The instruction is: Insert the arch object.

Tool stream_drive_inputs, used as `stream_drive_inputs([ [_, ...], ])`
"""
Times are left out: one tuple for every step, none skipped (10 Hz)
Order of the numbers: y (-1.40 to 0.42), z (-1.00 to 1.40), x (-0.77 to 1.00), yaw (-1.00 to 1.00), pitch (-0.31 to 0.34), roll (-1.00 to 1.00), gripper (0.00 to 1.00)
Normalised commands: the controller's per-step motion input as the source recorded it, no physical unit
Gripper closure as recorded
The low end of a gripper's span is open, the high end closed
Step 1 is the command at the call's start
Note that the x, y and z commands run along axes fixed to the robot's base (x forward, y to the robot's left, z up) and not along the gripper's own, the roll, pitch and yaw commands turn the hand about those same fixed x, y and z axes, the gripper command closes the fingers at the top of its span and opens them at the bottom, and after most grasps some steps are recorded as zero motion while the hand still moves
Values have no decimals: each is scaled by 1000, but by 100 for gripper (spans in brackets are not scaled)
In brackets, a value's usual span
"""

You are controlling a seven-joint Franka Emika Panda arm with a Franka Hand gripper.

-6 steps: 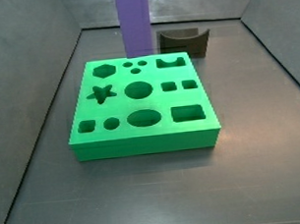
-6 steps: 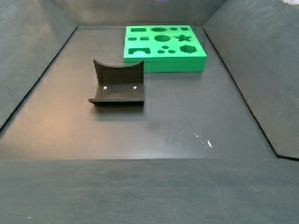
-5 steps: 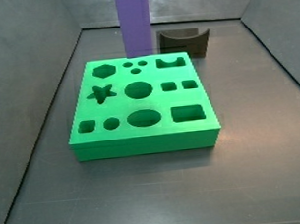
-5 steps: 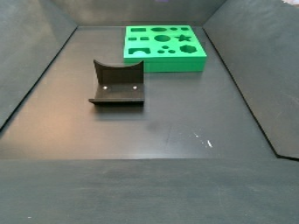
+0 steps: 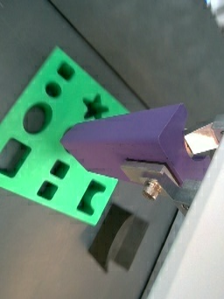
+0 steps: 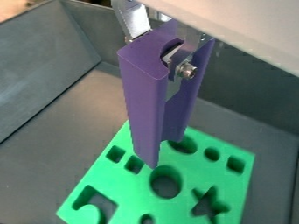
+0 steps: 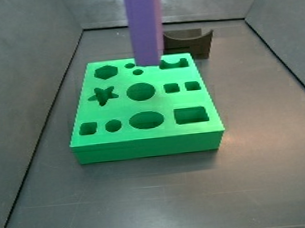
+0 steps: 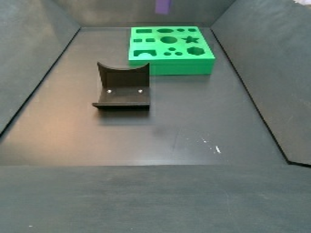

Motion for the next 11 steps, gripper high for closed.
stream_drive_inputs([
  [443, -269, 623, -474, 49, 19, 100],
  [411, -257, 637, -503, 50, 30, 100],
  [334, -234, 506, -583, 40, 91, 100],
  [211, -129, 357, -737, 0, 111, 100],
  [89, -69, 163, -926, -11, 80, 100],
  [69, -74, 123, -949, -17, 83, 100],
  [74, -109, 117, -929, 0, 104, 100],
  [80, -137, 109, -909, 0, 117, 100],
  [94, -160, 111, -889, 0, 129, 100],
  [149, -251, 134, -834, 0, 134, 100],
  [171, -291, 146, -840, 4, 99, 100],
])
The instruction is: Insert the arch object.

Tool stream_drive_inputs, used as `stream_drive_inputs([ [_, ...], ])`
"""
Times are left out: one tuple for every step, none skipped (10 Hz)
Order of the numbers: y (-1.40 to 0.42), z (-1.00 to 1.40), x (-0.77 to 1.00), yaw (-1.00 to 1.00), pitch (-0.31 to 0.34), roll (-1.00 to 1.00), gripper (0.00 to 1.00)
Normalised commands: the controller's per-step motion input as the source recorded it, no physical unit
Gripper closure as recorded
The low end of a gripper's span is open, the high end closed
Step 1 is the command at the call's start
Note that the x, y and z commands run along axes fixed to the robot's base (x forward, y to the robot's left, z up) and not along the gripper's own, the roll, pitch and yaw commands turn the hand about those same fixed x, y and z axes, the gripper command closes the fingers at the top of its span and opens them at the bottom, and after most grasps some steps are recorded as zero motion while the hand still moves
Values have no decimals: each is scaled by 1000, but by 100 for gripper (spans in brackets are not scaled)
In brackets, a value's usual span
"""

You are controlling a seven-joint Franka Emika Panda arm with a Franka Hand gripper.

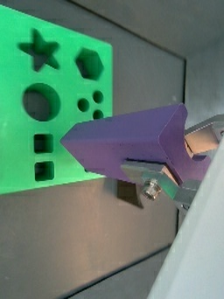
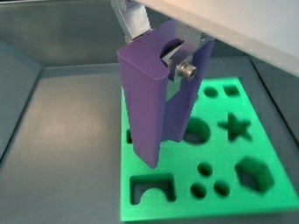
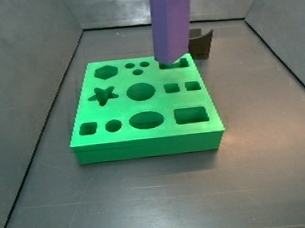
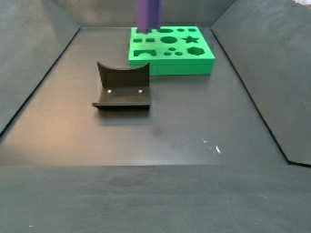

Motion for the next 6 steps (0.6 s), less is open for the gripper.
stream_drive_inputs([
  [217, -351, 169, -809, 31, 84, 100],
  [226, -343, 166, -800, 33, 93, 100],
  [240, -311, 151, -794, 16, 87, 100],
  [229, -291, 151, -811, 7, 86, 100],
  [186, -274, 123, -834, 13, 123, 100],
  [89, -114, 11, -957, 0, 83, 100],
])
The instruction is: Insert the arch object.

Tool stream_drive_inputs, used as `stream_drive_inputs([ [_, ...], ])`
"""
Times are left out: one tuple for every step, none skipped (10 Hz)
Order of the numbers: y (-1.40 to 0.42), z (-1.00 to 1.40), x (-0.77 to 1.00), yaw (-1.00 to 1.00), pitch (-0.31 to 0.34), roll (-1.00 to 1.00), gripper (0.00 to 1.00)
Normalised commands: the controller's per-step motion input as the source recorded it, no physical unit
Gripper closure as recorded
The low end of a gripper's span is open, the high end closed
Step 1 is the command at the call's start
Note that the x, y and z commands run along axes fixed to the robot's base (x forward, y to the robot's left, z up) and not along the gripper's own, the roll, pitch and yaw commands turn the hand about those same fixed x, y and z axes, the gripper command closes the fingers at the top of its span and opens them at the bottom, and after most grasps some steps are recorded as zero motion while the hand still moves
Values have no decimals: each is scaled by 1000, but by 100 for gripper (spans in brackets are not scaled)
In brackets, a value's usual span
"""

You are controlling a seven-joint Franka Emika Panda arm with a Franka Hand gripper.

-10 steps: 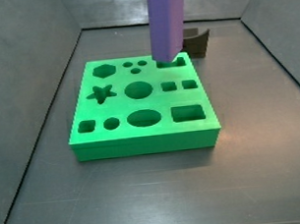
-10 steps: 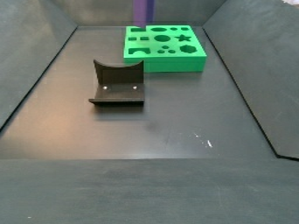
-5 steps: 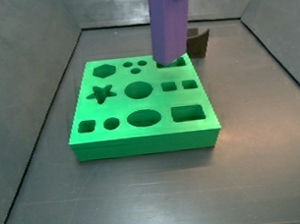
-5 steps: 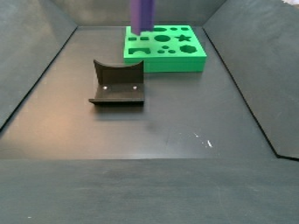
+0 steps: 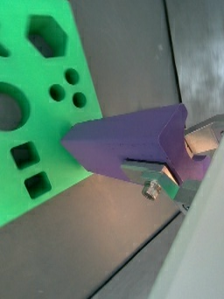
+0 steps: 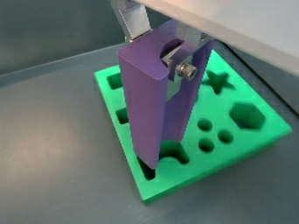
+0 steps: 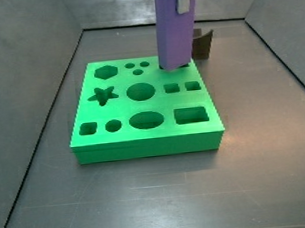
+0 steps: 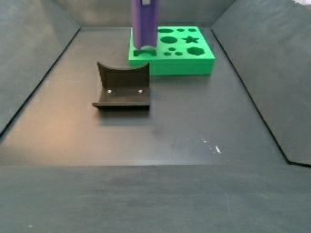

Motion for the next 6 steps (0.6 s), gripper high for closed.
stream_drive_inputs([
  [31, -40, 0, -1000, 0, 63, 100],
  [11, 0, 0, -1000, 0, 40, 100],
  [3, 0, 0, -1000, -6, 36, 100],
  [3, 0, 0, -1000, 0, 41, 100],
  [231, -200, 0, -754, 36, 104, 100],
  [543, -294, -114, -394, 0, 97, 100],
])
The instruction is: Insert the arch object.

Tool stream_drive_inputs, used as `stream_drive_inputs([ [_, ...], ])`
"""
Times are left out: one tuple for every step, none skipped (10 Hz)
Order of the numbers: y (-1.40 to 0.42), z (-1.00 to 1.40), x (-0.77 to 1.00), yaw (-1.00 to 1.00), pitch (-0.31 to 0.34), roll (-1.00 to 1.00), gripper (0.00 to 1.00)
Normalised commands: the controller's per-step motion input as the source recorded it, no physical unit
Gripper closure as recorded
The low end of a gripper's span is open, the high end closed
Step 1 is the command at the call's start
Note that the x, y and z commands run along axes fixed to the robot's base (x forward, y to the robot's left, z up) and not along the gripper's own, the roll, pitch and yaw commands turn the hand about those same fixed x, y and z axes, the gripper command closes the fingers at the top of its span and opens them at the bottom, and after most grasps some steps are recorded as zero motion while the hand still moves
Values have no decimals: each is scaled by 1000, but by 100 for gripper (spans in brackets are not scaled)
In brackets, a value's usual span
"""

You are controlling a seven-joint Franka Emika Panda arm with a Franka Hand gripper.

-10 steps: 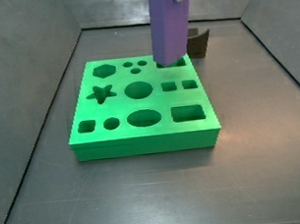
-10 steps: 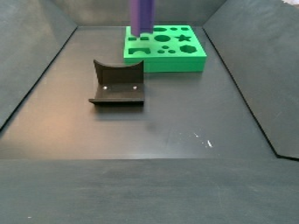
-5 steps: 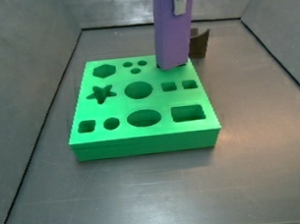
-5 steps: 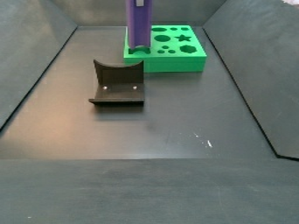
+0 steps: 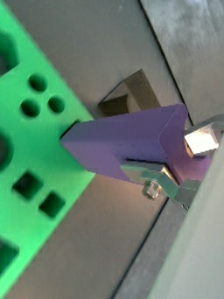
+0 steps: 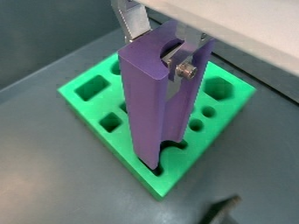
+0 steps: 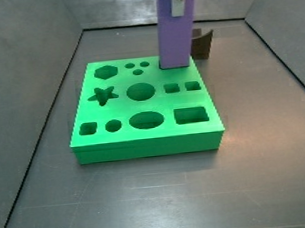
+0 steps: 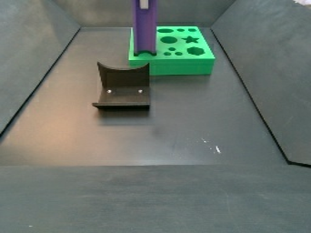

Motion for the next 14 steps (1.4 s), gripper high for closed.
stream_drive_inputs([
  [266, -220, -86, -94, 0, 57, 100],
  [46, -194, -60, -97, 0, 0, 100],
  [-46, -180, 0, 0, 0, 0, 100],
  [-217, -183, 169, 0, 0, 0, 100],
  [-174, -194, 271, 20, 27, 0, 100],
  [-77, -257, 286, 0, 31, -29, 100],
  [-20, -291, 246, 0, 11, -31, 100],
  [0, -331, 114, 0, 0, 0, 100],
  [0, -329, -31, 57, 0, -1, 100],
  [0, -323, 0, 23, 0, -26, 100],
  [0, -266, 0, 0, 0, 0, 100],
  [0, -306, 37, 0, 0, 0, 100],
  [0, -323, 69, -11, 21, 0, 100],
  [6, -300, 31, -11, 3, -33, 100],
])
